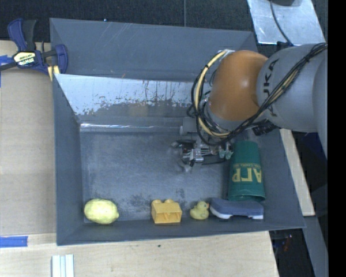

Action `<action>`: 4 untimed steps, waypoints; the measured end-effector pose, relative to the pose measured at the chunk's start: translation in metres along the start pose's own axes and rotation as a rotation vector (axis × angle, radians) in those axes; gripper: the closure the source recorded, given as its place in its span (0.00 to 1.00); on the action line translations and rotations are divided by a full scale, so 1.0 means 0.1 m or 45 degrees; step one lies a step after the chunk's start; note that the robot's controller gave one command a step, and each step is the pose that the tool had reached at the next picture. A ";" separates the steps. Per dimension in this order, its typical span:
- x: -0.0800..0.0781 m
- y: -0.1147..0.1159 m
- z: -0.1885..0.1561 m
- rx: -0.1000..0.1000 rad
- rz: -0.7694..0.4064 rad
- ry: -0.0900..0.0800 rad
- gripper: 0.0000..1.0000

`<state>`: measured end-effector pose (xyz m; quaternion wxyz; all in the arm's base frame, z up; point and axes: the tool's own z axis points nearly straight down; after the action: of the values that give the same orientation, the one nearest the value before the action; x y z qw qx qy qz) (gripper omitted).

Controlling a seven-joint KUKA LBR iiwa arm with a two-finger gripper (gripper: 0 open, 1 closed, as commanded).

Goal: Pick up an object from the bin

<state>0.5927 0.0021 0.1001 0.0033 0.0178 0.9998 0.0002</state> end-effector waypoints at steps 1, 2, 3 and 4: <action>-0.23 -0.10 0.07 0.000 0.028 -0.005 0.00; -0.22 -0.41 0.12 -0.001 -0.212 0.000 0.00; -0.19 -0.41 -0.46 -0.002 -0.106 0.000 0.00; -0.24 -0.47 -0.62 0.000 -0.071 -0.021 0.00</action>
Offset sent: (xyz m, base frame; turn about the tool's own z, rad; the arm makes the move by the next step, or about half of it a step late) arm 0.0179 -0.0543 -0.0148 -0.2023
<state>0.6144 -0.0455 0.1621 0.0114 -0.0100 0.9999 0.0002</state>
